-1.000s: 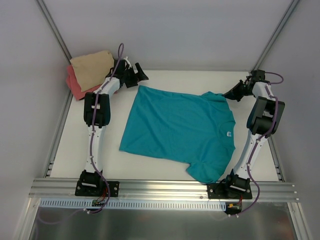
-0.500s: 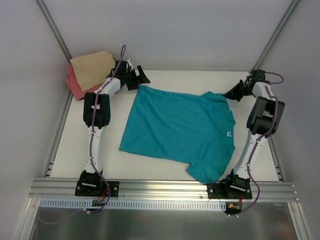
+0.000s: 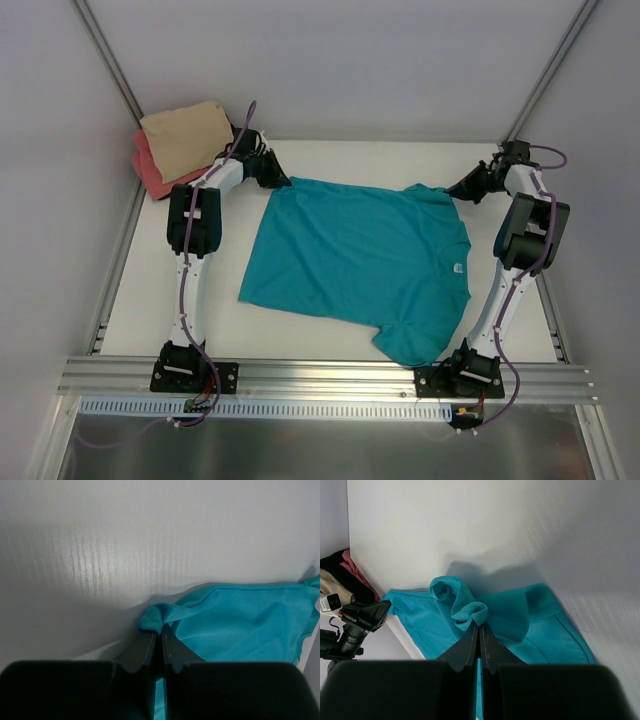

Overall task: Fold and stack the t-shirts
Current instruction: Grap the side of the flattened tshirt furthest away from the robot with both arms

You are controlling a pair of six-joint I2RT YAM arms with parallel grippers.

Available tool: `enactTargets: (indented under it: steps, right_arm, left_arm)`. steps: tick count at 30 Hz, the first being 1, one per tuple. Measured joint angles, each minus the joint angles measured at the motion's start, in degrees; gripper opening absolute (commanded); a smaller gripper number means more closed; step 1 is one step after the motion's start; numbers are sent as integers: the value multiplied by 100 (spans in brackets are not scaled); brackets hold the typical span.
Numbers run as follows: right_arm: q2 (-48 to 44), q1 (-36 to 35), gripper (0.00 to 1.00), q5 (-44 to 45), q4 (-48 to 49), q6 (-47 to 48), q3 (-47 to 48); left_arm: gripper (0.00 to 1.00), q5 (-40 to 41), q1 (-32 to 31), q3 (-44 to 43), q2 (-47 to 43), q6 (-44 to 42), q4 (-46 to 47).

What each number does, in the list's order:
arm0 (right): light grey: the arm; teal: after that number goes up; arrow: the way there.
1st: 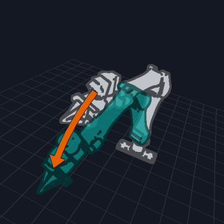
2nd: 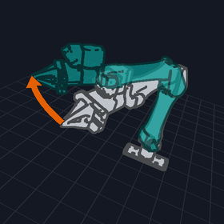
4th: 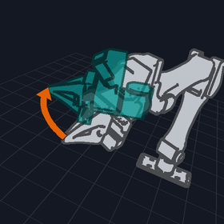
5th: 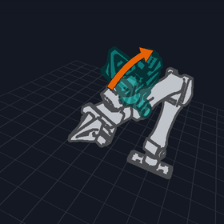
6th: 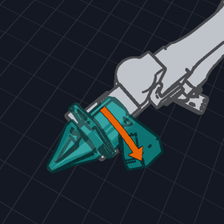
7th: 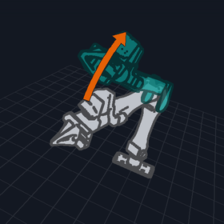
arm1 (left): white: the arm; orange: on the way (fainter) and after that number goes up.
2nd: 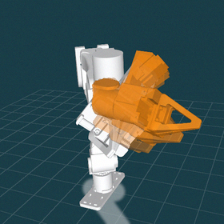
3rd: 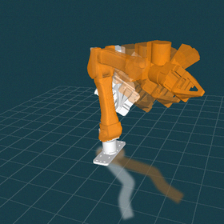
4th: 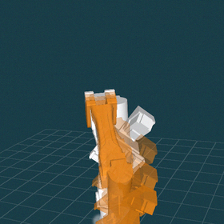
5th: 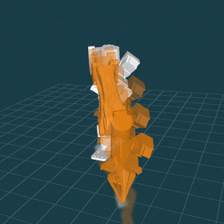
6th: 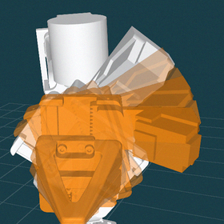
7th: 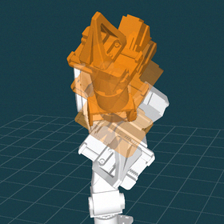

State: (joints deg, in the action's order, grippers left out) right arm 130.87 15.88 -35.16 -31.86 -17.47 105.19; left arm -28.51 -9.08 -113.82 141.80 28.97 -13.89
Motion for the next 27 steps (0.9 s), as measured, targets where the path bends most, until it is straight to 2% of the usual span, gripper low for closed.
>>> enactTargets:
  steps: [18, 27]
  right_arm:
    - [-35, -11, 0, -42, 0, -2, 0]
    - [-520, -39, 0, -181, -2, 4, -2]
  left_arm:
    - [12, 22, 20, 15, -9, -2, 17]
    - [15, 24, 96, 173, -358, -13, -20]
